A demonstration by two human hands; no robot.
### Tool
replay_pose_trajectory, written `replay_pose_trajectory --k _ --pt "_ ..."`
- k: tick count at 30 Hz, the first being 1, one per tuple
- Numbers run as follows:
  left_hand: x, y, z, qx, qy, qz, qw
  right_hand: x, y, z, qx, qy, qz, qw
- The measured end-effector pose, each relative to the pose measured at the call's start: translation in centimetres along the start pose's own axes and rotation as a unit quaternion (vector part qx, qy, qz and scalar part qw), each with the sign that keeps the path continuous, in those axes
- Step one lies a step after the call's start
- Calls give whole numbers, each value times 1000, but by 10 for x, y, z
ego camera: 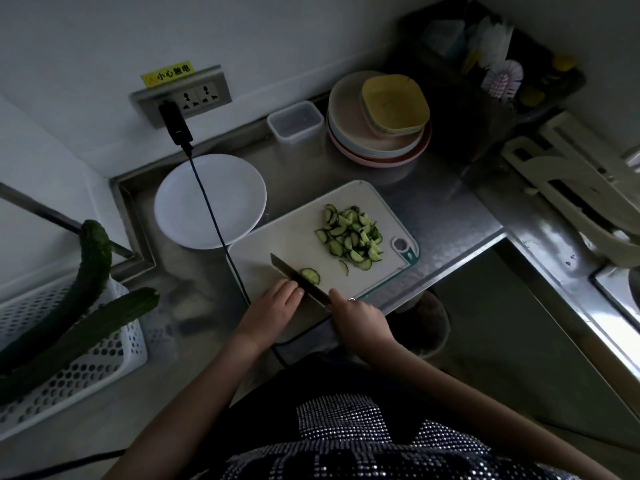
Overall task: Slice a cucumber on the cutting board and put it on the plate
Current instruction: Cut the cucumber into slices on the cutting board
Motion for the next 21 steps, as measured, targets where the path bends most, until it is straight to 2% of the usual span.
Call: replay_pose_trajectory --k 5,9,14,21 --pt "0 1 1 -6 2 4 1000 34 31 14 -75 52 44 995" --pt "4 0 3 -3 18 1 1000 54 32 22 -52 62 7 997" --pt "27 5 10 17 65 -13 998 70 24 11 -12 127 -72 989" --pt "41 7 46 14 56 -59 997 73 32 6 -9 147 -135 980"
Point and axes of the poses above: each hand's wrist, its own z-axis towards the middle knuckle, its own x-axis out of the back of the hand, y = z × x, the point moved 10 cm from there along z, towards the middle knuckle, and after that the axes turned 5 degrees about -x, right-handed, at the moved point
